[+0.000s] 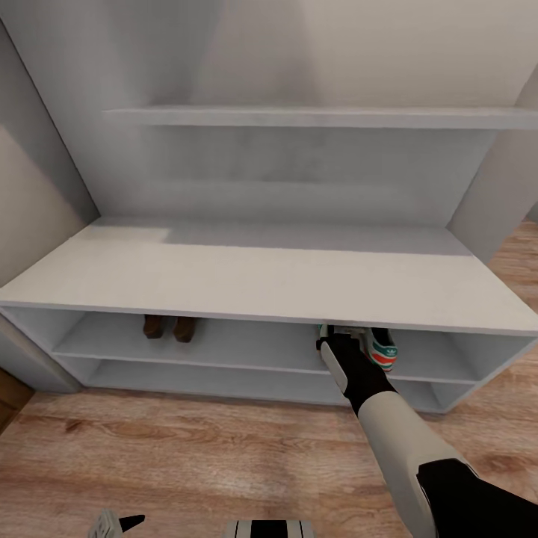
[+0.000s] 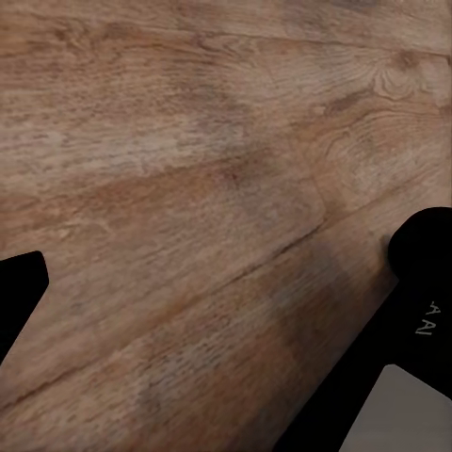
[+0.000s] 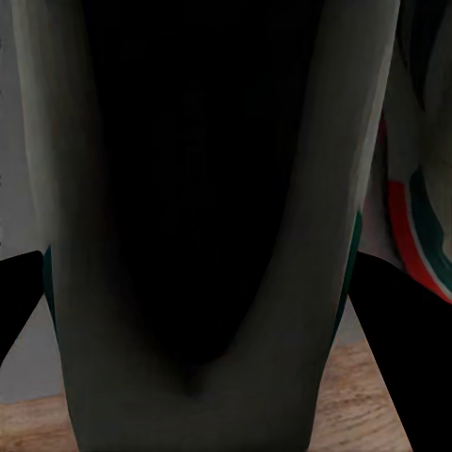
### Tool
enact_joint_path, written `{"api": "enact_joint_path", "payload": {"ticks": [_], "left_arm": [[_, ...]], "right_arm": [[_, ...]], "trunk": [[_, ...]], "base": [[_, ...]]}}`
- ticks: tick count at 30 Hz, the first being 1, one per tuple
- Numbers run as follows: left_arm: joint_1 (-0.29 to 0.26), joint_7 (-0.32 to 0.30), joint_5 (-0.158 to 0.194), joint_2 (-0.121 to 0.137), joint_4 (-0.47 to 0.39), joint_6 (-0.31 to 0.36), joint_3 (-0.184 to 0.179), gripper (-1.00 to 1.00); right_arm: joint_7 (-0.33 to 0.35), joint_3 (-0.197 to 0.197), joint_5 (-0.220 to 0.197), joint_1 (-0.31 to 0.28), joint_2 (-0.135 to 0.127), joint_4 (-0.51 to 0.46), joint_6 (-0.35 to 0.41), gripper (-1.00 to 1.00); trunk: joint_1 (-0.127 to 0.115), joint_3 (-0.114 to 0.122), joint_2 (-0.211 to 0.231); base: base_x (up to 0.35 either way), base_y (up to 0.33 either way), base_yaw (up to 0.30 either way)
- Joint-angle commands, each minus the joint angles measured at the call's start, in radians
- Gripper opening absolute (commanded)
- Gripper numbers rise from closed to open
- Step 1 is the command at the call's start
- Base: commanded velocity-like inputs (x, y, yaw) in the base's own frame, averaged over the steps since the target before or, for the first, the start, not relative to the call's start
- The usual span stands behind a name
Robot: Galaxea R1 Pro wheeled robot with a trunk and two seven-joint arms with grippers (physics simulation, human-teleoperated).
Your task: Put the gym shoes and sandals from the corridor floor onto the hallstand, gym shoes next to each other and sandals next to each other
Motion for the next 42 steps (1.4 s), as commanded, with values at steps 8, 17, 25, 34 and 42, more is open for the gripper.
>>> {"api": "enact_joint_path", "payload": {"ticks": [8, 17, 25, 34, 42], "left_arm": [[0.0, -0.003, 0.0, 0.0, 0.001, -0.006, 0.001, 1.0], [0.0, -0.003, 0.0, 0.0, 0.001, -0.006, 0.002, 1.0], [0.0, -0.003, 0.0, 0.0, 0.001, -0.006, 0.002, 1.0], [0.0, -0.003, 0.0, 0.0, 0.001, -0.006, 0.002, 1.0], [0.0, -0.003, 0.0, 0.0, 0.001, -0.006, 0.002, 1.0]], "right_arm": [[-0.01, 0.005, -0.01, -0.001, -0.001, -0.002, 0.003, -1.0], [-0.01, 0.005, -0.01, -0.001, -0.001, -0.002, 0.003, -1.0], [-0.01, 0.004, -0.01, -0.001, -0.001, -0.002, 0.003, -1.0], [-0.01, 0.005, -0.01, -0.001, -0.001, -0.002, 0.003, -1.0], [-0.01, 0.004, -0.01, -0.001, -0.001, -0.002, 0.003, -1.0]], "trunk": [[0.0, -0.001, 0.0], [0.0, -0.001, 0.0], [0.0, -0.001, 0.0], [0.0, -0.001, 0.0], [0.0, -0.001, 0.0]], "base": [[0.013, -0.011, 0.0], [0.015, -0.012, 0.0], [0.043, 0.0, 0.0], [0.006, 0.0, 0.0], [0.0, 0.0, 0.0]]}}
